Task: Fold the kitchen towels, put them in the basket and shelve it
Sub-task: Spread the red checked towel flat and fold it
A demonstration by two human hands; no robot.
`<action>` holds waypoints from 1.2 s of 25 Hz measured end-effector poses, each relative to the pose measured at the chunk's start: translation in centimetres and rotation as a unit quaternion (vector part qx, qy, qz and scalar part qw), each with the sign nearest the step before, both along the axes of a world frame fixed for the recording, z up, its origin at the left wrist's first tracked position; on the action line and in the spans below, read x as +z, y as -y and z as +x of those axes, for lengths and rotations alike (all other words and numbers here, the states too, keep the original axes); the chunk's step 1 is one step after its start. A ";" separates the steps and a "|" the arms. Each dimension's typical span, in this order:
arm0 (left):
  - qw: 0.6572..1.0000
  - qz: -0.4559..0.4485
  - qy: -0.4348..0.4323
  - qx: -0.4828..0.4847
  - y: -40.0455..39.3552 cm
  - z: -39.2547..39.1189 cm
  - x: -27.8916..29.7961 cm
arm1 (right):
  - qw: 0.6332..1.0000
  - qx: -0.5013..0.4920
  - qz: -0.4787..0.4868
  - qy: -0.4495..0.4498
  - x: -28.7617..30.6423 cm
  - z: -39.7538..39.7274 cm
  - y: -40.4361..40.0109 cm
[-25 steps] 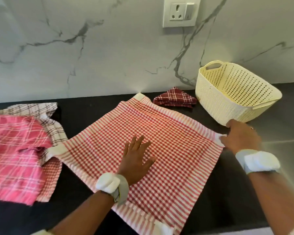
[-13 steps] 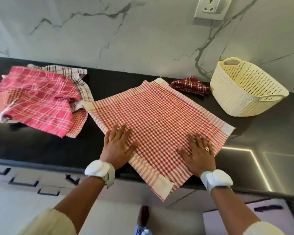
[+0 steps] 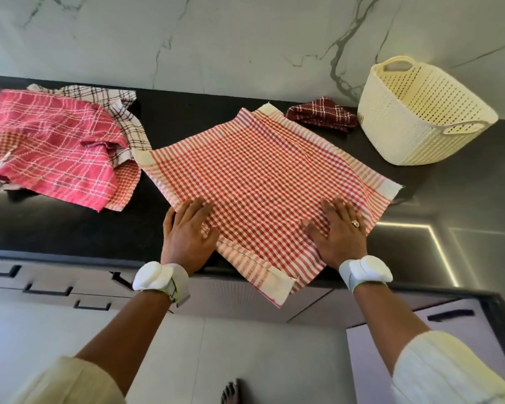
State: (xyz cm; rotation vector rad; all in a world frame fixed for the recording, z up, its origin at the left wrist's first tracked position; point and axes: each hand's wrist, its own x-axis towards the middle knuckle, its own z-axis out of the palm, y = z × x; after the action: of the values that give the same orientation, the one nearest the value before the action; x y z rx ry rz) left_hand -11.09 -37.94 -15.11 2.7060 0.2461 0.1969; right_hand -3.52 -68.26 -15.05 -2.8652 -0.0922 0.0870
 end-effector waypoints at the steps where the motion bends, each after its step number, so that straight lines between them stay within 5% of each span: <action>1: 1.000 -0.019 0.009 0.007 0.0 -0.7 0.1 | 1.000 -0.001 0.002 0.000 0.0 0.1 0.0; 7: 0.993 0.017 0.118 0.003 -1.2 -7.2 0.9 | 0.999 -0.002 0.028 0.016 0.0 0.2 0.1; 13: 0.964 0.107 -0.083 -0.229 2.6 -7.2 0.7 | 0.993 0.008 0.050 0.111 0.4 -0.9 -0.2; 19: 0.965 0.157 0.007 -0.209 2.2 -7.8 -2.5 | 0.971 0.121 0.067 0.195 -1.6 -4.8 0.8; 23: 0.956 0.197 0.041 -0.213 2.1 -7.6 -2.7 | 0.917 0.328 -0.073 0.215 -1.7 -6.1 2.6; 30: 0.951 0.231 0.075 -0.191 1.8 -8.2 -3.3 | 0.932 0.301 -0.127 0.156 -1.8 -6.3 2.4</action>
State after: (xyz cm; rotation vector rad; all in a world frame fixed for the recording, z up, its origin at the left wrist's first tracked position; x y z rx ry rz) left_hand -19.32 -39.79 -18.41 3.1039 -0.4221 0.3829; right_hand -9.80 -70.70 -16.88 -2.9602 -1.0933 -0.2584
